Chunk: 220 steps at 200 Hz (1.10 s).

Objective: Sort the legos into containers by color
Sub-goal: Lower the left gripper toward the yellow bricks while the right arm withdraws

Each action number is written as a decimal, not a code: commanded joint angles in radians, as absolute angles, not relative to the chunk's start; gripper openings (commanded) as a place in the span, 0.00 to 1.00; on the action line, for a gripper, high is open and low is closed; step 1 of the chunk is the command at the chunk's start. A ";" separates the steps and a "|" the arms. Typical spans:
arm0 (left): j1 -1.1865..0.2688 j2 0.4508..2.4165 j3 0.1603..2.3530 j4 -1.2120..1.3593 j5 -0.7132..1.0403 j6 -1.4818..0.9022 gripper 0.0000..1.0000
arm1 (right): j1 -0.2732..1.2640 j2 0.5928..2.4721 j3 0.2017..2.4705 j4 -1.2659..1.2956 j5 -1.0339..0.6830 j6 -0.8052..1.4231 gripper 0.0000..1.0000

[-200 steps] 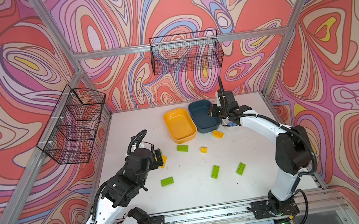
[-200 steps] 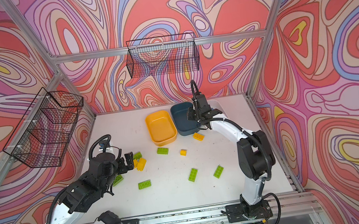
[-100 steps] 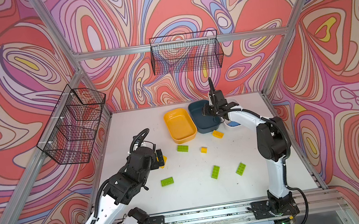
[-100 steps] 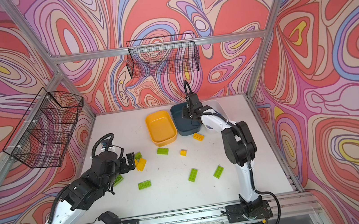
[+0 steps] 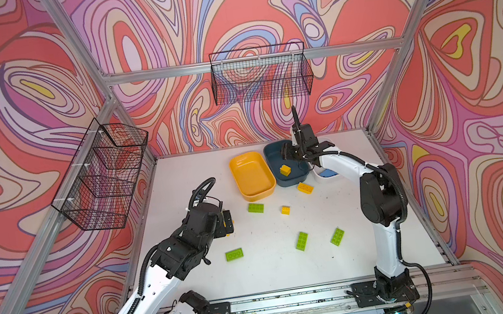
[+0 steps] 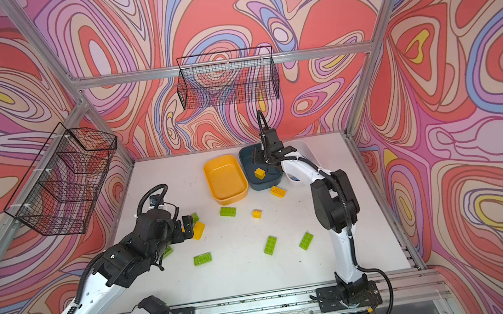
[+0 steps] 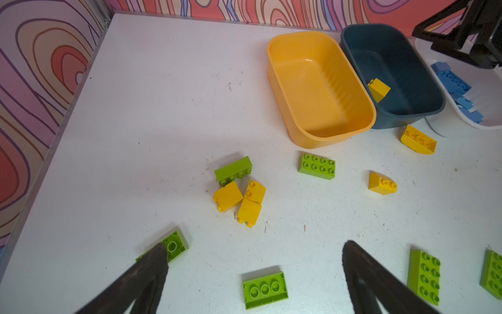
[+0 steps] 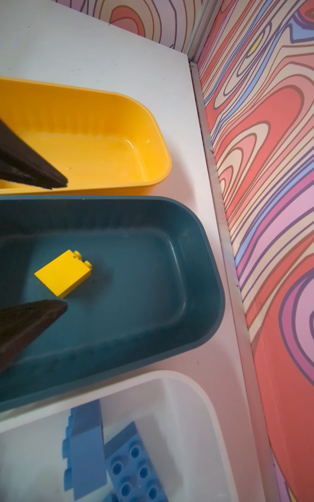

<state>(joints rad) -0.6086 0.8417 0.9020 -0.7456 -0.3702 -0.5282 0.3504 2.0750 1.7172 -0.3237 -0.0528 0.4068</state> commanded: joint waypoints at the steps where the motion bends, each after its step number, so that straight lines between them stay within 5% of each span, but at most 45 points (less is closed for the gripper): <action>1: -0.606 0.832 0.879 -0.813 -0.356 -0.579 1.00 | 0.357 1.979 1.683 -0.306 -0.067 0.389 0.69; 133: -0.601 1.012 0.681 -0.673 -0.269 -0.732 0.91 | 0.405 1.337 0.895 0.129 -0.172 0.580 0.69; 220: -0.552 1.292 0.688 -0.539 -0.248 -0.704 0.91 | 0.408 1.217 0.683 0.184 -0.195 0.578 0.69</action>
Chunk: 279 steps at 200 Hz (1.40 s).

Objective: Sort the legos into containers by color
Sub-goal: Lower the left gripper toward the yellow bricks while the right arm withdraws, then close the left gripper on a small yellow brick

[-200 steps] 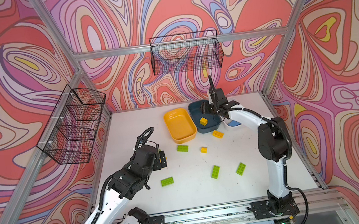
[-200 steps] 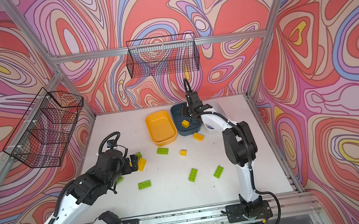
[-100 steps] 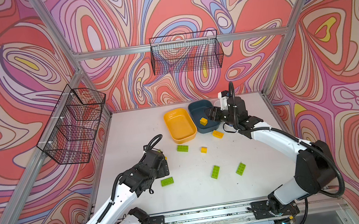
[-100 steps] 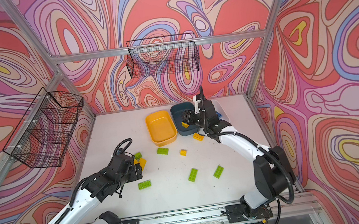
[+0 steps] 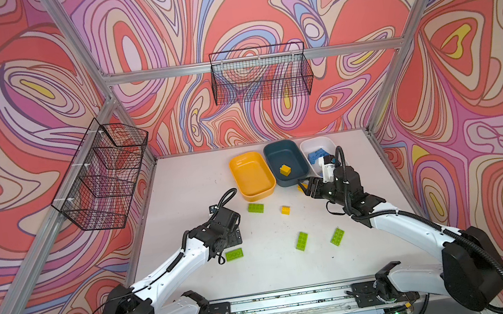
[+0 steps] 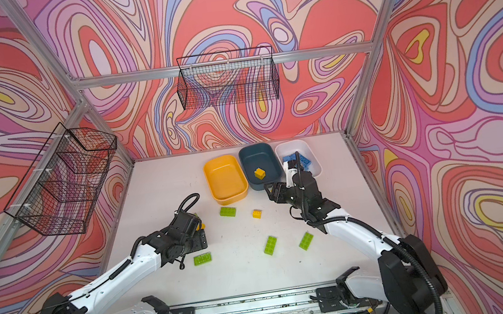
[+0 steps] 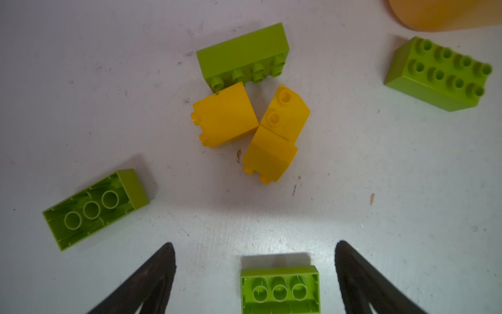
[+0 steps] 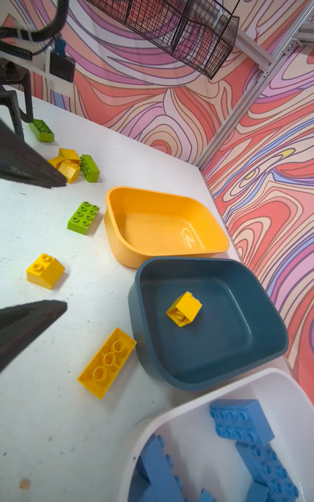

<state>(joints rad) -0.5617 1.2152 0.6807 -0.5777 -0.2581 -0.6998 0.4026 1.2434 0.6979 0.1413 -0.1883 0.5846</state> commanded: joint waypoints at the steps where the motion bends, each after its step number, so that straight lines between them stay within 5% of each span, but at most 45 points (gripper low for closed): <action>1: -0.552 1.296 0.690 -0.539 -0.249 -0.703 0.91 | 0.408 1.217 0.683 0.184 -0.195 0.578 0.69; 177: -0.433 1.674 0.905 -0.497 -0.206 -0.601 0.63 | 0.408 1.281 0.664 0.228 -0.206 0.577 0.69; 279: -0.433 1.619 0.867 -0.486 -0.122 -0.620 0.46 | 0.408 1.289 0.669 0.221 -0.210 0.575 0.69</action>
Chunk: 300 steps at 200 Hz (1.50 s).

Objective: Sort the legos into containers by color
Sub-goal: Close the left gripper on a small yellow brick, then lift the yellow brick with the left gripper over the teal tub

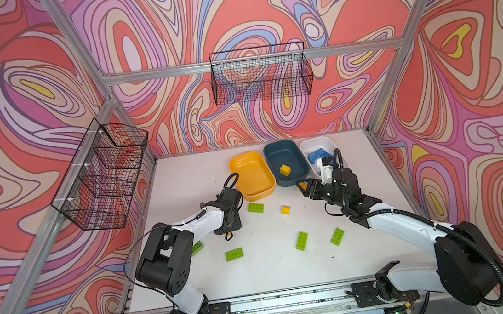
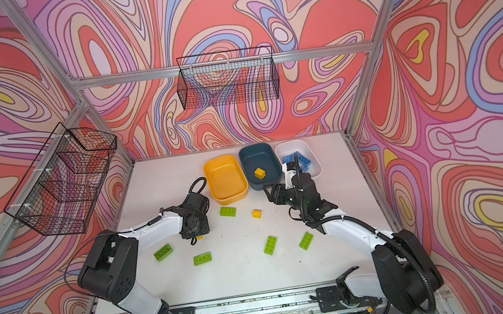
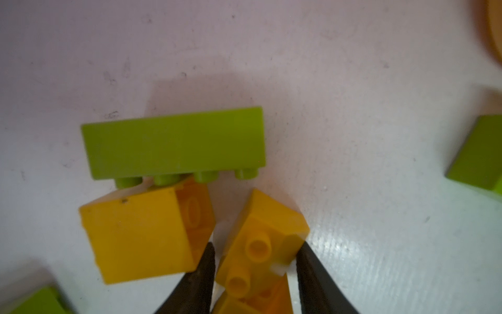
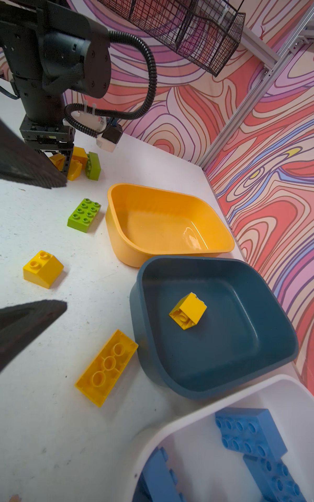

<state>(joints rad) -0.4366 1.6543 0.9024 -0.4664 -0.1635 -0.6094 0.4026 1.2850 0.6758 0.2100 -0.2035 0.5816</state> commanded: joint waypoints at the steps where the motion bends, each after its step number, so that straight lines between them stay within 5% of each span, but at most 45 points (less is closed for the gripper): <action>1: -0.433 1.617 0.866 -0.486 -0.121 -0.622 0.46 | 0.407 1.289 0.669 0.222 -0.211 0.575 0.69; 71: -0.456 1.604 0.862 -0.498 -0.098 -0.637 0.46 | 0.408 1.287 0.672 0.214 -0.213 0.574 0.69; 154: -0.471 1.586 0.864 -0.486 -0.086 -0.650 0.26 | 0.410 1.277 0.668 0.208 -0.218 0.573 0.69; 300: -0.566 1.414 1.109 -0.614 -0.061 -0.602 0.26 | 0.418 1.184 0.615 0.165 -0.224 0.592 0.69</action>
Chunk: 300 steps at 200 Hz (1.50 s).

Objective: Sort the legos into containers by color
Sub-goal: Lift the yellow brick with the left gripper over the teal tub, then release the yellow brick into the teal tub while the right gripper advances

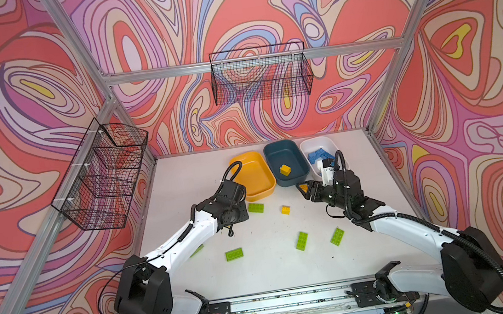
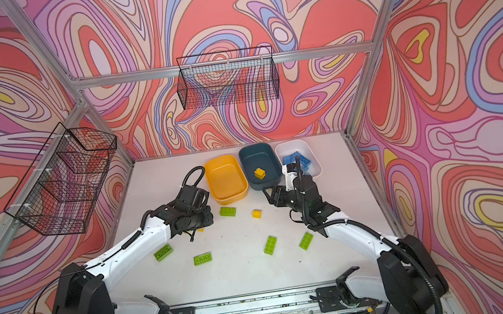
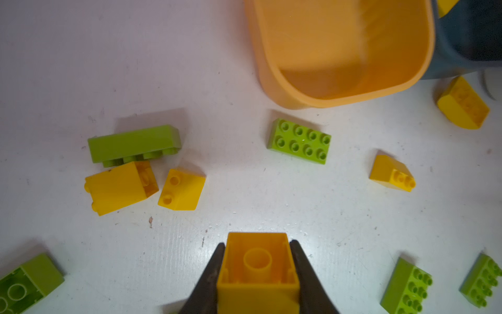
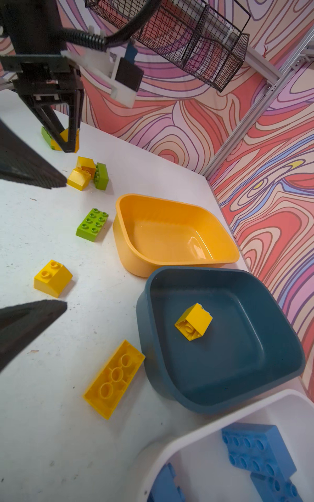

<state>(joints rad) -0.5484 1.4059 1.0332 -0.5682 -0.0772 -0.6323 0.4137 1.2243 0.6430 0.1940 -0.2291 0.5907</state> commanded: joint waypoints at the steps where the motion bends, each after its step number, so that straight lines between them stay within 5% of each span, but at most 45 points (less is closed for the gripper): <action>1: -0.566 1.416 1.111 -0.615 -0.061 -0.601 0.26 | 0.418 1.183 0.614 0.164 -0.224 0.593 0.69; 199: -0.644 2.340 2.200 -0.558 0.212 -0.571 0.24 | 0.420 1.063 0.528 0.005 -0.182 0.554 0.69; 300: -0.641 2.506 2.385 -0.554 0.193 -0.639 0.33 | 0.420 1.094 0.545 -0.003 -0.188 0.555 0.69</action>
